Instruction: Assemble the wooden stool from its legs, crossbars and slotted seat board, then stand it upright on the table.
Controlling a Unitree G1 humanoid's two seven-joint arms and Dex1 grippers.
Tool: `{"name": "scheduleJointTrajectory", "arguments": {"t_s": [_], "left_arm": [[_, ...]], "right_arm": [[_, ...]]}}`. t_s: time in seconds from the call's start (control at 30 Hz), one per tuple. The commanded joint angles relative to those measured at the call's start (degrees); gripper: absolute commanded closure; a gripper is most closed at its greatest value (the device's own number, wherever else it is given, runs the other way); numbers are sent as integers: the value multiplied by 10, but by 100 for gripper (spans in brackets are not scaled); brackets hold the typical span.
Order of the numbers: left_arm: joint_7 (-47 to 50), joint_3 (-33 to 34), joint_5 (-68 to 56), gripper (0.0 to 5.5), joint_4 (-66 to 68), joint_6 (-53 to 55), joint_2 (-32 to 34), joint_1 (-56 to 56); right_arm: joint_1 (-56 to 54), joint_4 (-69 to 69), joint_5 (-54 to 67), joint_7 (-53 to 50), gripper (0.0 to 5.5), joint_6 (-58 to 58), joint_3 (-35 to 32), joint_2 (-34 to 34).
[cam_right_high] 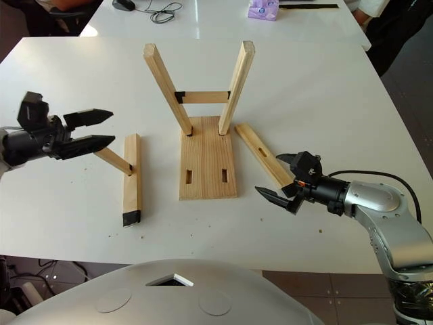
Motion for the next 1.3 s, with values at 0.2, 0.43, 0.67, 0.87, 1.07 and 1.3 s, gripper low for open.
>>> {"name": "scheduleJointTrajectory", "arguments": {"t_s": [0.2,0.43,0.67,0.87,1.07,1.3], "left_arm": [[92,-26,30,198,-10,-10,-55,-53],[106,-14,-4,198,-29,19,-61,-66],[99,11,-45,198,-45,52,-47,-71],[114,14,-64,198,-71,62,-52,-75],[149,40,-118,198,-90,87,-53,-109],[138,10,-95,198,-84,78,-63,-54]], "right_arm": [[6,-15,1,-4,10,1,0,0],[10,-22,0,-7,10,3,3,2],[15,-27,2,-11,10,5,-1,5],[12,-28,2,-13,10,5,1,3],[8,-32,7,-9,10,9,-3,-2],[20,-41,10,-3,10,13,-3,-4]]}}
